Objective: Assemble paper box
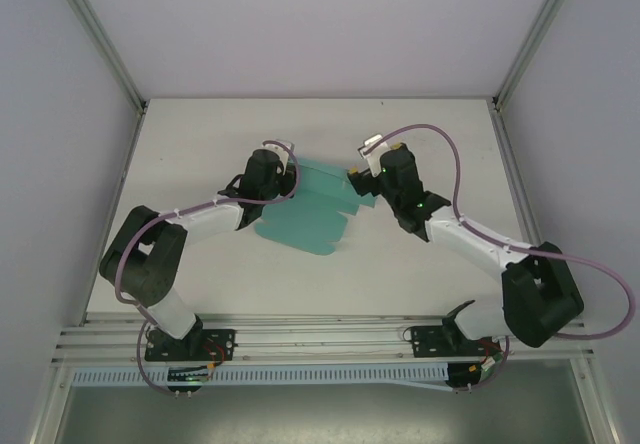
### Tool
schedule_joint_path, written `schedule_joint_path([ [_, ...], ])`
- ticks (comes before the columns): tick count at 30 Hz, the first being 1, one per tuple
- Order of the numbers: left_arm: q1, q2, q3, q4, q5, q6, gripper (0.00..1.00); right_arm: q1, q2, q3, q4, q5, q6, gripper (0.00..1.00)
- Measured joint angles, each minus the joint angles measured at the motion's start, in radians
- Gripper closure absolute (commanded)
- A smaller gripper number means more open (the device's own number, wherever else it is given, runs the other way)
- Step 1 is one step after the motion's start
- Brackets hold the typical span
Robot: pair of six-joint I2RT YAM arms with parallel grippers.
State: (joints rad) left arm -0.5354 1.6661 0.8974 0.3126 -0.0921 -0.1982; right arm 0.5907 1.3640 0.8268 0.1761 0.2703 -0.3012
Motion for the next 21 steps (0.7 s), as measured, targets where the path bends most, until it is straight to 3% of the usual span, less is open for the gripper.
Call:
schedule_joint_path([
  [7,0.004,0.0,0.002,-0.033,0.0,-0.04,1.0,0.005,0.09,0.0,0.071,-0.077,0.063,0.01],
  [12,0.038,0.001,0.002,-0.042,-0.013,-0.068,1.0,0.021,0.187,0.0,0.251,-0.058,0.125,0.01],
  [16,0.048,0.001,0.002,-0.045,-0.032,-0.112,1.0,0.076,0.259,0.0,0.422,0.101,0.194,0.01],
  [21,0.05,0.001,0.002,-0.045,-0.027,-0.19,1.0,0.167,0.357,0.002,0.641,0.407,0.335,0.01],
])
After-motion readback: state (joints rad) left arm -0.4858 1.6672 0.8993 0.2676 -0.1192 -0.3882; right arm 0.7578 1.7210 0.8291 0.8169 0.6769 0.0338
